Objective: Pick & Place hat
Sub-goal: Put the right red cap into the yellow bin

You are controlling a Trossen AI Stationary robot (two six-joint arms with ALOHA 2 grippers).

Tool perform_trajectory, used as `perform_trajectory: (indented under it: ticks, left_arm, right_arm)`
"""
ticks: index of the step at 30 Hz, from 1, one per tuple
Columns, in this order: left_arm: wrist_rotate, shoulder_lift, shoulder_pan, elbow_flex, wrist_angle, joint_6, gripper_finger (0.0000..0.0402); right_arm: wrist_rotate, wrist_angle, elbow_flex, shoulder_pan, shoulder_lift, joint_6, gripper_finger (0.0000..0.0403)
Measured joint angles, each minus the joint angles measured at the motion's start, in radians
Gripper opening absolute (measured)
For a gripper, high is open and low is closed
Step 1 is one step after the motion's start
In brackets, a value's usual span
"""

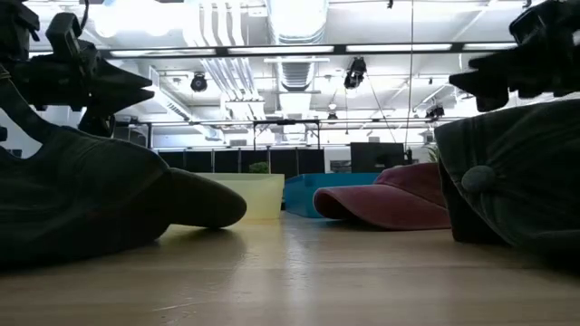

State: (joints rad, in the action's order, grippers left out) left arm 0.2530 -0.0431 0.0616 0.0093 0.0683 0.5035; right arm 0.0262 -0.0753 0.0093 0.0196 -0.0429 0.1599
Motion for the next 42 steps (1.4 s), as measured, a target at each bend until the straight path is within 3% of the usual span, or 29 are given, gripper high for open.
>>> perform_trajectory:
  ticks: [6, 9, 14, 17, 19, 23, 27, 30, 33, 38, 42]
  left_arm:
    - [0.019, -0.001, 0.001, 0.006, 0.292, 0.385, 0.0080]
    - [0.086, 0.002, 0.002, 0.016, 0.470, 0.447, 0.0080]
    - [0.145, -0.011, 0.002, 0.019, 0.578, 0.366, 0.0080]
    - [0.224, -0.056, 0.001, 0.030, 0.577, 0.410, 0.0080]
    - [0.208, -0.113, 0.000, 0.045, 0.578, 0.450, 0.0080]
    - [0.128, -0.327, -0.021, 0.186, 0.427, 0.601, 0.0080]
    - [0.013, -0.664, -0.104, 0.466, -0.023, 0.712, 0.0075]
    - [-0.010, -0.925, -0.199, 0.637, -0.218, 0.770, 0.0075]
    - [-0.015, -1.156, -0.284, 0.731, -0.229, 0.830, 0.0074]
    - [-0.010, -1.442, -0.368, 0.823, 0.019, 1.020, 0.0086]
    - [-0.027, -1.618, -0.369, 0.864, 0.137, 1.122, 0.0126]
  right_arm:
    - [0.132, -0.262, 0.000, -0.001, -0.005, 0.532, 0.0226]
    - [0.231, -0.396, 0.000, -0.001, -0.003, 0.706, 0.0226]
    - [0.247, -0.520, 0.000, 0.000, -0.004, 0.726, 0.0226]
    - [0.238, -0.534, 0.000, 0.000, -0.005, 0.744, 0.0226]
    - [0.239, -0.543, 0.000, 0.000, -0.004, 0.734, 0.0226]
    - [0.237, -0.528, 0.000, 0.000, -0.029, 0.809, 0.0226]
    - [0.145, -0.461, 0.002, 0.000, -0.083, 0.914, 0.0226]
    - [0.095, -0.345, 0.003, 0.000, -0.135, 1.029, 0.0226]
    - [0.070, -0.250, 0.003, 0.001, -0.180, 1.103, 0.0226]
    - [0.013, -0.161, 0.003, 0.002, -0.235, 1.143, 0.0226]
    - [-0.051, -0.136, 0.003, 0.002, -0.277, 1.146, 0.0226]
